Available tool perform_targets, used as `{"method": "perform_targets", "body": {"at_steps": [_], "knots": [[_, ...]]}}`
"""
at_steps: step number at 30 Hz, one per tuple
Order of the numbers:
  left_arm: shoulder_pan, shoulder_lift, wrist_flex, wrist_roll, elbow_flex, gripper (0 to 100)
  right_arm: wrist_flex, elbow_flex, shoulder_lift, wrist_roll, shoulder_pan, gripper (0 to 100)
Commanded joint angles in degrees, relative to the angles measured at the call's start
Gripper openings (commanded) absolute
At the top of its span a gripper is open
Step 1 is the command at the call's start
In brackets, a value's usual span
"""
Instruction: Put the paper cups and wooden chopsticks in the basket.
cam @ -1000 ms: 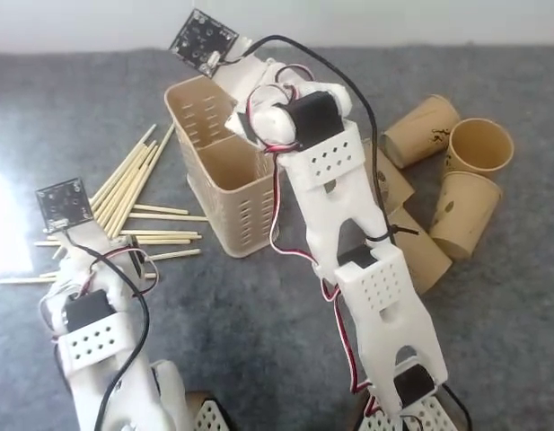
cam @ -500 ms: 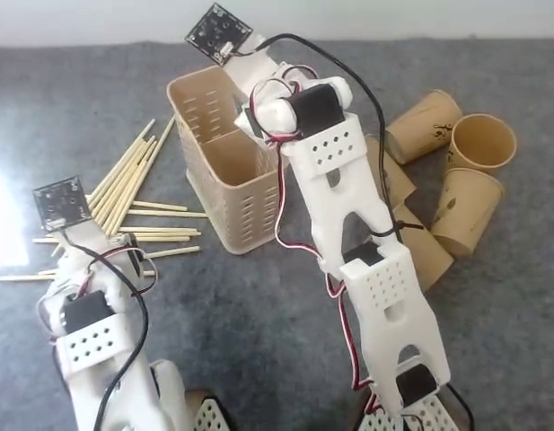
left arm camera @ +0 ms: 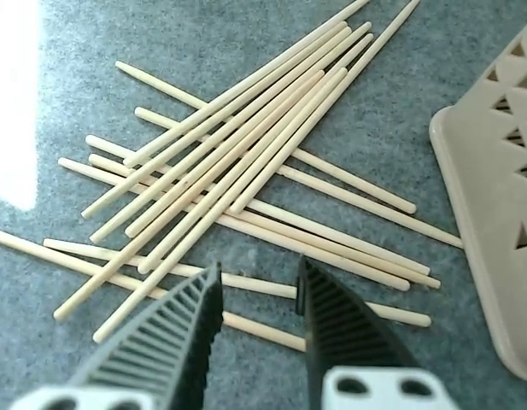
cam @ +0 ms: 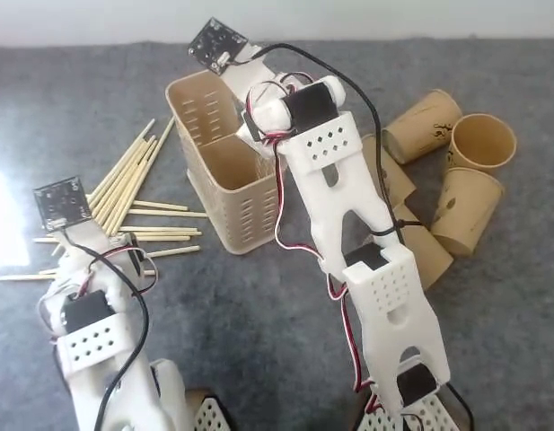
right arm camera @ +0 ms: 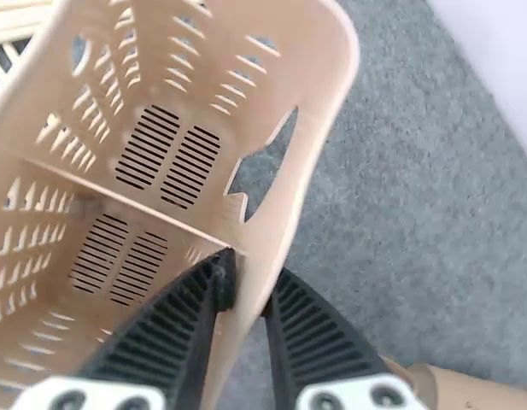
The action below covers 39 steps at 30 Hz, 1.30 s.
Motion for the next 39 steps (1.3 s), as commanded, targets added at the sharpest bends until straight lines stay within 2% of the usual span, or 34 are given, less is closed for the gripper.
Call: {"method": "perform_targets", "body": {"at_steps": [1, 9, 13, 21, 26, 31, 37, 39], "knots": [[-0.2, -1.3, -1.1, -0.3, -0.2, 15, 0.9, 0.4, -2.0, 7.3, 2.7, 0.7], [-0.2, -1.3, -1.4, -0.4, 0.2, 15, 0.7, 0.4, -4.3, 20.3, 8.0, 0.7], [0.8, -1.3, -1.4, -0.4, 0.3, 15, 0.7, 0.8, -7.3, 23.9, 7.9, 0.7], [1.0, -1.3, -2.5, -0.4, 1.2, 15, 1.0, 1.6, -7.6, 24.4, 7.2, 0.7], [1.0, -1.3, -3.0, -0.4, 1.5, 15, 0.9, 9.9, -8.3, 24.8, 7.1, 0.8], [1.0, -1.3, -3.0, -0.4, 1.5, 15, 0.5, 9.1, -8.8, 24.4, 8.7, 1.5], [1.0, -1.3, -3.0, -0.4, 1.5, 15, 0.3, 3.1, -11.6, 16.4, 11.4, 19.0], [1.0, -1.3, -3.0, -0.4, 1.5, 15, 0.3, 1.1, -11.8, 15.9, 12.4, 20.3]]}}
